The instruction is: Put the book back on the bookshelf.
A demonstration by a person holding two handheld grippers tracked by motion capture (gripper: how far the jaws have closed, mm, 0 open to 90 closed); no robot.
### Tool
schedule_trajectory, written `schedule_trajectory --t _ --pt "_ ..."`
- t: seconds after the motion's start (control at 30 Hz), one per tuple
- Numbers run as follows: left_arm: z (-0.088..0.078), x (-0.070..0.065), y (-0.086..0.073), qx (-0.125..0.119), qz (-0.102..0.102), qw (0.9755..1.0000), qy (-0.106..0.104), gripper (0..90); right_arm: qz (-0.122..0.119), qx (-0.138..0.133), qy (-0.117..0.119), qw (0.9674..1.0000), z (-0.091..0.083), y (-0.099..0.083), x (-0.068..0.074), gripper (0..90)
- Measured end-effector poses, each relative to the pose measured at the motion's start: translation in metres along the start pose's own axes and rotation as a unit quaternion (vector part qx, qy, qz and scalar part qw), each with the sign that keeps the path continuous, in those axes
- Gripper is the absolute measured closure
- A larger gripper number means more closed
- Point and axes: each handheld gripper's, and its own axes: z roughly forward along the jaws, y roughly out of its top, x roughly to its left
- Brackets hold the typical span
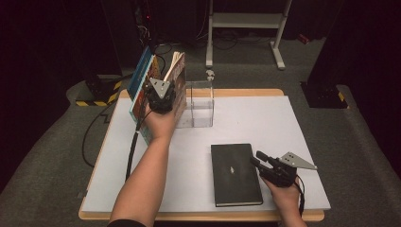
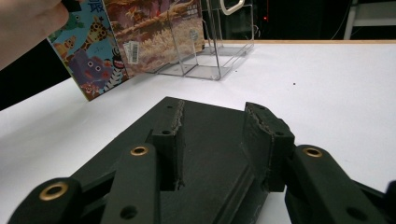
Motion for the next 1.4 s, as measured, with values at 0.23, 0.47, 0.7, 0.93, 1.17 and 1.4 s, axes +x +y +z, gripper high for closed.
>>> schedule_trajectory --t 0.23,0.47,0.7,0.93,1.17,1.4 --pt "-0.006 -0.002 -0.011 -0.003 0.010 0.9999 0.004 82.5 0.002 0.003 0.002 1.0000 0.001 -0.001 0.000 58.5" --pt "-0.013 0.000 -0.020 0.038 0.009 0.9992 -0.009 74.4 0.001 0.004 0.004 1.0000 0.002 -0.001 0.002 57.8" --pt "-0.014 -0.001 -0.027 0.054 0.004 0.9985 -0.005 82.5 0.001 0.006 0.001 1.0000 0.003 -0.002 0.003 57.0" --pt "-0.007 0.000 -0.028 0.045 0.002 0.9989 0.014 83.3 0.001 0.003 0.000 1.0000 0.002 -0.001 0.002 57.1" --pt "-0.003 -0.001 -0.026 0.044 0.004 0.9989 0.017 83.0 0.002 0.002 0.001 1.0000 0.002 -0.001 0.001 57.2" --pt "-0.004 0.000 -0.031 0.063 -0.019 0.9978 0.012 71.1 0.003 0.003 0.001 1.0000 0.002 -0.001 0.001 54.9"
